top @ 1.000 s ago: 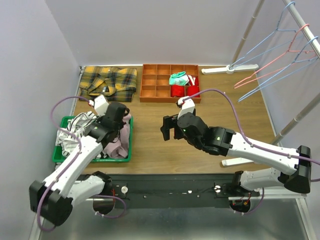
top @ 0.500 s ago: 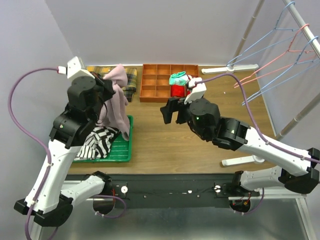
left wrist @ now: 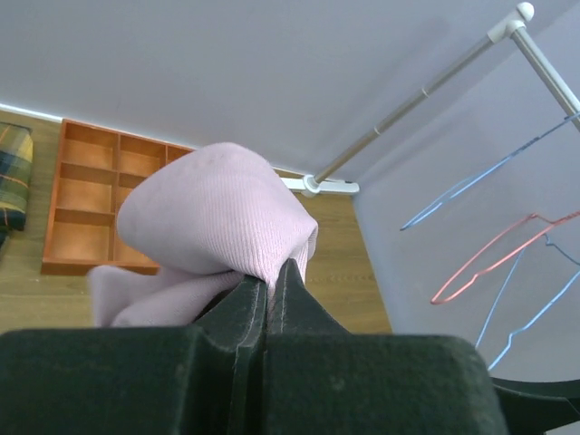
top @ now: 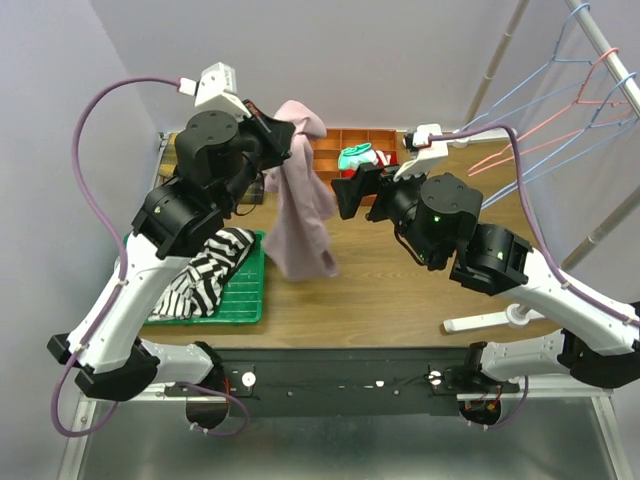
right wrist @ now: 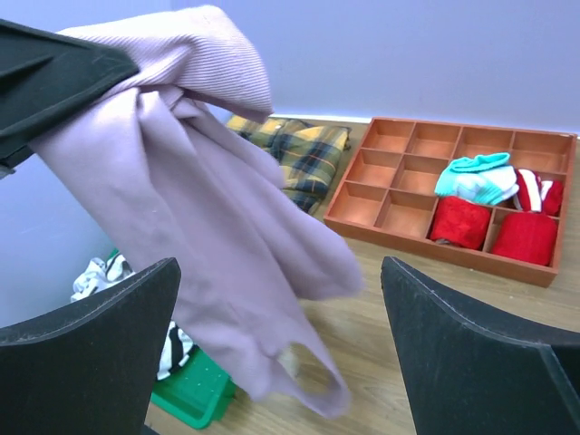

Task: Place the tank top on the hanger

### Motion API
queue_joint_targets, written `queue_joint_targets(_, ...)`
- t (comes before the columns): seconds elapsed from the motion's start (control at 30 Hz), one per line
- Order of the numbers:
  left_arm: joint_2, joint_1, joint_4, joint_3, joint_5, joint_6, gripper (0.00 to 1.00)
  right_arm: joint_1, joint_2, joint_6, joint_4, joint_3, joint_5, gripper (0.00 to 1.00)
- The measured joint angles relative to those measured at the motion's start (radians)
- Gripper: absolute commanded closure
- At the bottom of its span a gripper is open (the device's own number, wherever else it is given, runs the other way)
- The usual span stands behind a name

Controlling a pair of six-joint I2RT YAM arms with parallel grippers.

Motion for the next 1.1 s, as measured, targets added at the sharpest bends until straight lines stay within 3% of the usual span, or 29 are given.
queue_joint_targets(0.1, 0.026, -0.009, 0.019, -0.013, 0.001, 0.0, 1.0, 0.0, -0.008, -0.002, 0.0, -0.013, 0.012, 0.0)
queue_joint_targets(0.13, 0.026, -0.009, 0.038, -0.056, 0.002, -0.001, 0.95, 0.0, -0.016, 0.001, 0.003, -0.032, 0.016, 0.0)
queue_joint_targets(0.2, 0.03, -0.009, 0.053, -0.103, 0.004, -0.002, 0.8, 0.0, -0.042, 0.012, 0.001, -0.088, 0.022, 0.0)
queue_joint_targets(0.23, 0.03, -0.009, 0.082, -0.161, 0.011, -0.004, 0.63, 0.0, -0.051, 0.018, -0.001, -0.113, 0.023, 0.0)
queue_joint_targets(0.3, 0.037, -0.005, 0.118, -0.27, 0.027, -0.01, 0.45, 0.0, -0.068, 0.042, 0.005, -0.182, 0.024, 0.0)
queue_joint_targets(0.57, 0.206, 0.131, 0.154, -0.573, 0.183, -0.013, 0.34, 0.0, 0.008, 0.178, -0.027, -0.514, 0.021, 0.11)
queue_joint_targets(0.83, 0.045, 0.158, 0.193, -0.705, 0.211, -0.023, 0.34, -0.022, 0.158, 0.275, -0.002, -0.775, -0.011, 0.34)
queue_joint_targets(1.07, -0.108, 0.157, 0.229, -0.85, 0.23, -0.047, 0.34, -0.114, 0.228, 0.29, 0.119, -0.892, -0.087, 0.38)
queue_joint_targets(1.1, -0.125, 0.157, 0.232, -0.873, 0.235, -0.05, 0.34, -0.122, 0.24, 0.288, 0.135, -0.886, -0.09, 0.52)
